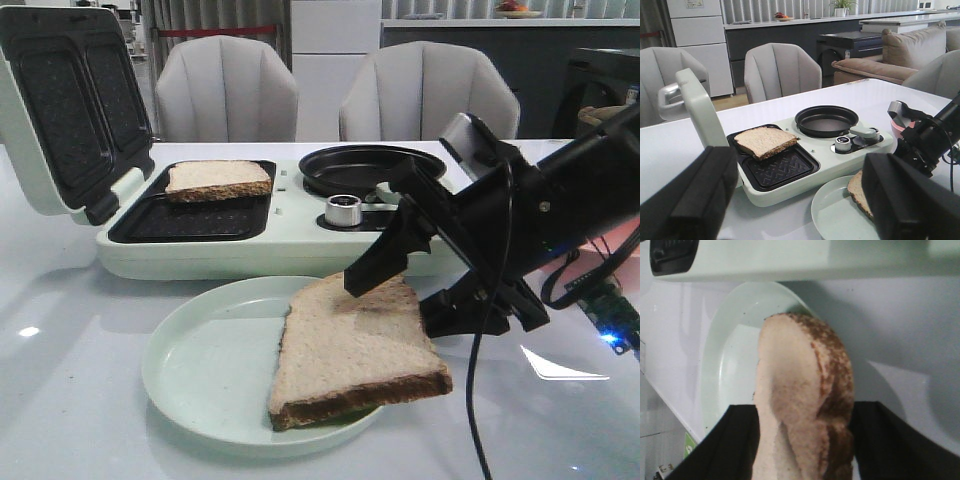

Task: Make breakfast with bread and shrimp
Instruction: 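Reach the right gripper down and grasp the remaining bread slice, then carry the slice with the right gripper onto the first slice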

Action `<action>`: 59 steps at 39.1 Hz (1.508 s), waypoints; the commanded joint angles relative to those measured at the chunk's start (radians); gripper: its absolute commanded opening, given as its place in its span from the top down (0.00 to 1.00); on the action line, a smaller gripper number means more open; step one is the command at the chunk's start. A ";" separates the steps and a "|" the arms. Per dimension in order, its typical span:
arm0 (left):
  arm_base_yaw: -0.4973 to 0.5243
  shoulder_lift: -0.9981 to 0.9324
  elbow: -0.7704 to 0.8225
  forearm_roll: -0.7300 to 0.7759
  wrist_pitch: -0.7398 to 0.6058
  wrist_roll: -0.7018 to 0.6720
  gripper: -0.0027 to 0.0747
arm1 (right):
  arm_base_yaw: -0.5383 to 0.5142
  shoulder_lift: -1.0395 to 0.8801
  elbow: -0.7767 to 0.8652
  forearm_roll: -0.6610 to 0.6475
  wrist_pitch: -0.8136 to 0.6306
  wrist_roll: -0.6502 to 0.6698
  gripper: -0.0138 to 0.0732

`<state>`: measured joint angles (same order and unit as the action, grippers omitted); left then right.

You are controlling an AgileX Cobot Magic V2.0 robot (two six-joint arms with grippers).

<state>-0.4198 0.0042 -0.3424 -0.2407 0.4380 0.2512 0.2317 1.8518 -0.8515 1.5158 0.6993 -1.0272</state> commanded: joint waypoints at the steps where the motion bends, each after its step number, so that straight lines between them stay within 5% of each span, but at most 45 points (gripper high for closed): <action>1: 0.001 0.012 -0.025 -0.018 -0.083 -0.012 0.24 | 0.002 -0.039 -0.026 0.038 0.015 -0.017 0.35; 11: 0.001 0.012 -0.025 -0.018 -0.083 -0.012 0.24 | 0.002 -0.049 -0.027 0.039 0.054 -0.018 0.60; 26: 0.001 0.012 -0.025 -0.018 -0.083 -0.012 0.24 | 0.000 -0.190 -0.053 0.041 0.083 -0.051 0.60; 35: 0.001 0.012 -0.025 -0.018 -0.083 -0.012 0.24 | 0.026 -0.206 -0.224 0.097 0.067 -0.051 0.60; 59: 0.001 0.012 -0.025 -0.018 -0.083 -0.012 0.24 | 0.182 0.162 -0.719 0.222 -0.023 -0.051 0.60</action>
<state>-0.4198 0.0042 -0.3424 -0.2407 0.4380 0.2512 0.4147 2.0357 -1.5003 1.6579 0.6588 -1.0666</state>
